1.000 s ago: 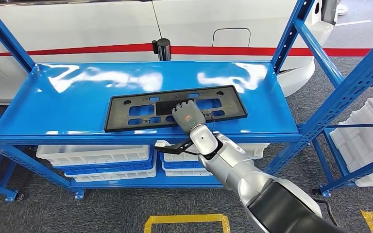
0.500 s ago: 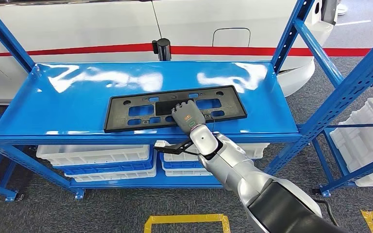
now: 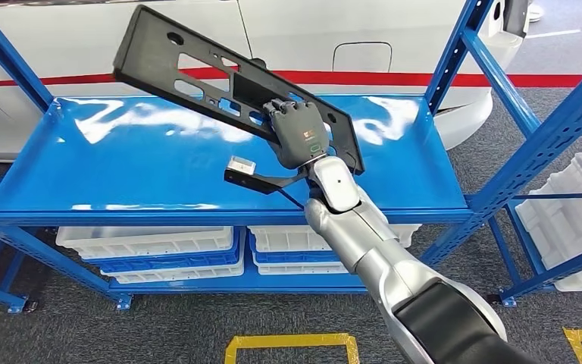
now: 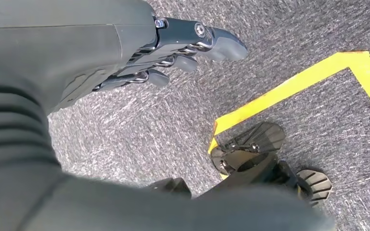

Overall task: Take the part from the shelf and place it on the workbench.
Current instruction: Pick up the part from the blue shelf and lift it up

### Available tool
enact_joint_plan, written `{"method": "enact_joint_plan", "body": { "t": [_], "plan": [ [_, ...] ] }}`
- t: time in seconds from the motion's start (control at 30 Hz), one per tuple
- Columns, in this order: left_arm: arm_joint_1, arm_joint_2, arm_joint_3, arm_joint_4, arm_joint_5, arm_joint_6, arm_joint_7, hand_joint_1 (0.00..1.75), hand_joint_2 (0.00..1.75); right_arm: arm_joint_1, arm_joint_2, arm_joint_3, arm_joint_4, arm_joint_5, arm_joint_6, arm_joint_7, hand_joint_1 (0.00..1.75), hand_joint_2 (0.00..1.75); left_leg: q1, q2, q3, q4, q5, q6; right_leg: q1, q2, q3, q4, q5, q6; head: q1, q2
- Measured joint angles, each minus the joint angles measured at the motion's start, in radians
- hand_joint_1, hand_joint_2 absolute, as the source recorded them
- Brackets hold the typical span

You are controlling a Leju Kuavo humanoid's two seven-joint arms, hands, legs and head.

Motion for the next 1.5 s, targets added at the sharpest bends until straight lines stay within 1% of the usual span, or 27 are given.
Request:
{"method": "enact_joint_plan", "body": {
  "t": [0.1,0.27,0.3,0.37,0.5,0.87,0.93,1.03,1.17,1.37,1.5],
  "plan": [
    [0.005,0.0,0.016,0.0,0.004,0.003,-0.009,0.0,1.75,0.026,-0.002,-0.013,-0.144,-0.161,0.045,-0.05,1.75,1.75,0.0,0.0,0.0,0.0,0.0,0.0,0.0,0.0,-0.001,0.0,0.0,0.0,0.0,0.0],
    [0.019,0.0,0.044,0.0,0.015,0.009,-0.022,0.0,1.75,0.071,-0.013,-0.018,-0.383,-0.462,0.162,-0.117,1.75,1.75,0.0,0.0,-0.001,0.0,0.0,0.0,0.0,0.0,-0.002,0.0,0.0,0.0,0.0,0.0],
    [0.021,0.0,0.049,0.0,0.017,0.01,-0.023,0.0,1.75,0.079,-0.015,-0.018,-0.424,-0.503,0.179,-0.124,1.75,1.75,0.0,0.0,-0.001,0.0,0.0,0.0,0.0,0.0,-0.002,0.0,0.0,0.0,0.0,0.0],
    [0.024,0.0,0.058,0.0,0.018,0.01,-0.025,0.0,1.75,0.089,-0.02,-0.019,-0.489,-0.539,0.195,-0.128,1.75,1.75,0.0,0.0,-0.001,0.0,0.0,0.0,0.0,0.0,-0.002,0.0,0.0,0.0,0.0,0.0],
    [0.026,0.0,0.064,0.0,0.019,0.01,-0.026,0.0,1.75,0.102,-0.028,-0.019,-0.563,-0.547,0.203,-0.13,1.75,1.75,0.0,0.0,-0.001,0.0,0.0,0.0,0.0,0.0,-0.002,0.0,0.0,0.0,0.0,0.0],
    [0.027,0.0,0.069,0.0,0.019,0.01,-0.027,0.0,1.75,0.116,-0.037,-0.019,-0.617,-0.56,0.21,-0.135,1.75,1.75,0.0,0.0,-0.001,0.0,0.0,0.0,0.0,0.0,-0.002,0.0,0.0,0.0,0.0,0.0],
    [0.027,0.0,0.071,0.0,0.021,0.011,-0.03,0.0,1.75,0.12,-0.039,-0.019,-0.626,-0.628,0.235,-0.154,1.75,1.75,0.0,0.0,-0.001,0.0,0.0,0.0,0.0,0.0,-0.002,0.0,0.0,0.0,0.0,0.0],
    [0.03,0.0,0.081,0.0,0.028,0.015,-0.044,0.0,1.75,0.135,-0.05,-0.019,-0.673,-0.793,0.297,-0.188,1.75,1.75,0.0,0.0,-0.002,0.0,0.0,0.0,0.0,0.0,-0.002,0.0,0.0,0.0,0.0,0.0],
    [0.037,0.001,0.094,0.0,0.033,0.026,-0.061,0.0,1.75,0.162,-0.086,-0.019,-0.766,-0.946,0.372,-0.2,1.75,1.75,-0.001,-0.001,-0.002,0.0,0.0,0.0,-0.001,-0.001,-0.002,0.0,0.0,0.0,0.0,0.0],
    [0.039,0.002,0.117,0.001,0.045,0.05,-0.058,0.0,1.75,0.204,-0.132,-0.015,-0.841,-1.095,0.465,-0.208,1.75,1.75,-0.001,0.0,-0.002,0.0,-0.001,0.001,-0.001,-0.001,-0.002,0.0,0.0,0.0,0.0,0.0],
    [0.042,0.001,0.139,0.001,0.06,0.054,-0.045,0.0,1.75,0.227,-0.147,-0.004,-0.844,-1.154,0.491,-0.188,1.75,1.75,-0.001,-0.001,-0.002,0.0,0.0,0.001,-0.001,-0.001,-0.002,0.0,0.0,0.0,0.0,0.0]
  ]
}}
